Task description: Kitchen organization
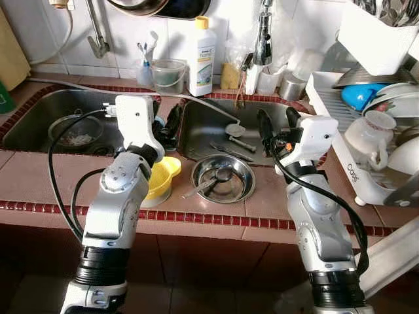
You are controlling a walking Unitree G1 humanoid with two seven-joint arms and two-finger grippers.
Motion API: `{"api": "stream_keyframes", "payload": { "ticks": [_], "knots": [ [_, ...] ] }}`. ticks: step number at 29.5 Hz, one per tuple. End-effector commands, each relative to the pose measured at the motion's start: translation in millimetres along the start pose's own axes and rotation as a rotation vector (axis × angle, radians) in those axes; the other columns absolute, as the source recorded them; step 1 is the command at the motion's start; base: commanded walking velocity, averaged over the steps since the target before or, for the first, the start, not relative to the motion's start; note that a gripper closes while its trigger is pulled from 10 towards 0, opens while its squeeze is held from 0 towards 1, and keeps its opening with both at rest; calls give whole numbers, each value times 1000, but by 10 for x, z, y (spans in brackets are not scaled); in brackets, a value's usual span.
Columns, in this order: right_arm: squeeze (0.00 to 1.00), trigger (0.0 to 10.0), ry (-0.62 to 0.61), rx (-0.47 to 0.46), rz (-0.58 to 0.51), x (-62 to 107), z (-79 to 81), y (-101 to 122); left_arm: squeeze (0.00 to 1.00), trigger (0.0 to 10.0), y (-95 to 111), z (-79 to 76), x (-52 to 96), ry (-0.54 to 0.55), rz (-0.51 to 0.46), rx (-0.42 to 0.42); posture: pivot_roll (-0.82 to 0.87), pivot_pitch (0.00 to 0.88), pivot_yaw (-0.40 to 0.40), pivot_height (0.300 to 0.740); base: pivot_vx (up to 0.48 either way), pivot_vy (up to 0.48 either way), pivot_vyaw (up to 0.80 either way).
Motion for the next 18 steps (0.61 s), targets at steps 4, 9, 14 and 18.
{"api": "stream_keyframes", "payload": {
  "ticks": [4,9,14,18],
  "knots": [
    [0,10000,-23,8,18,46,-48,-48,0,10000,-83,-22,28,-3,23,-19,-107,25,-14,740,0,0,0],
    [0,10000,-27,12,16,49,-63,-44,0,10000,-72,-21,23,-2,17,-17,-108,26,-12,740,0,0,0],
    [0,10000,-28,17,17,56,-69,-44,0,10000,-75,-51,40,-15,12,-32,-107,30,-10,740,0,0,0],
    [0,10000,-33,19,21,71,-78,-59,0,10000,-105,-52,47,-10,22,-38,-108,30,-8,740,0,0,0]
  ]
}}
Point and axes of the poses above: a point about 5 cm out from each wrist's last joint towards the gripper, its own x axis pointing back from the gripper into the wrist, its own y axis along the axis of the wrist's last joint, z = x × y, the point moved 2 cm from there along -x, pointing out of the wrist towards the gripper, and after that the axes turned 12 degrees about -x, right-handed, at the moved point
